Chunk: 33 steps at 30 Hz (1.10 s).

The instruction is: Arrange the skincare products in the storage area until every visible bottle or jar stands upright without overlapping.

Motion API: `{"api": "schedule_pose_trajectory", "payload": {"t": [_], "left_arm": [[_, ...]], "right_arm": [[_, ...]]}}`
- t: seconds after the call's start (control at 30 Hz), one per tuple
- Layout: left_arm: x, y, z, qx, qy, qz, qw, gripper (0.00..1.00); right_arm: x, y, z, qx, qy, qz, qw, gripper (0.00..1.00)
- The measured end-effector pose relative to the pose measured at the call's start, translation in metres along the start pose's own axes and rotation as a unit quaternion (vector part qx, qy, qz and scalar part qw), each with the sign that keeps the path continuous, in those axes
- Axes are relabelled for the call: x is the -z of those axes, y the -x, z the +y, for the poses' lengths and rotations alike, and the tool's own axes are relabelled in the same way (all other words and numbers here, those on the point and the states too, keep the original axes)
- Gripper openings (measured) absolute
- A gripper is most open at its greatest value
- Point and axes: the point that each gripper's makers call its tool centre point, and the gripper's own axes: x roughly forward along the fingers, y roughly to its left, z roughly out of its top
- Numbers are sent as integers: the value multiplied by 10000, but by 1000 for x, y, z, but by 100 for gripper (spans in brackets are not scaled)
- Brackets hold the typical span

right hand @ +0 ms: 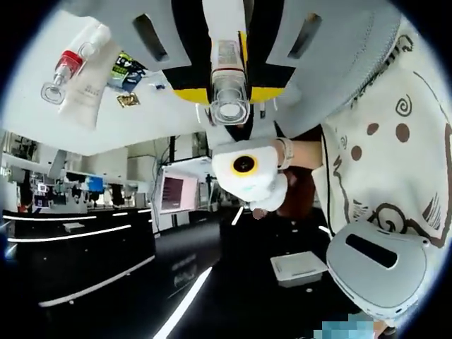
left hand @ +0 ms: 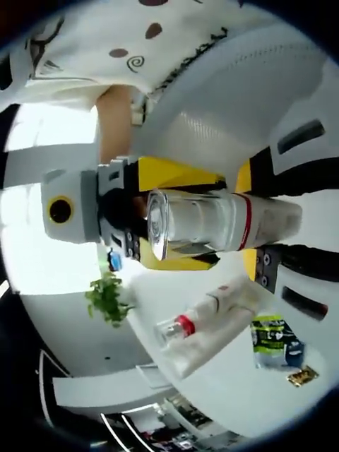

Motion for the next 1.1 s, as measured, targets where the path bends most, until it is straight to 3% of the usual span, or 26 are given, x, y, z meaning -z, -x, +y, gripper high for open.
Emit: {"api": "schedule_pose_trajectory", "payload": {"t": [0.17,0.23,0.33,0.53,0.73,0.8,0.83,0.9,1.1], "left_arm": [[-3,-1,0,-66,-52,1,10000,19],[-3,-1,-1,-40,170,-18,9998,19],[-1,-2,5,-239,139,19,9996,19],[1,-6,19,-813,639,50,9946,19],[1,-2,46,-1653,1131,36,9797,19],[-1,2,56,-1967,1439,-81,9698,19],[-1,3,59,-2058,1589,-101,9656,19],[0,6,65,-2214,1554,-91,9627,19],[6,9,69,-2487,1396,128,9584,19]], "right_arm": [[0,1,-1,-27,67,40,10000,17],[-1,1,-3,76,-16,6,10000,18],[2,-1,-6,253,-114,-66,9996,18],[6,-3,-24,1145,-596,27,9916,20],[6,3,-48,2211,-969,31,9704,22],[3,6,-57,2676,-1107,-61,9571,21],[3,6,-58,2900,-1382,-146,9469,21],[2,6,-62,3098,-1627,-296,9363,21],[5,7,-66,3260,-1594,-251,9315,21]]}}
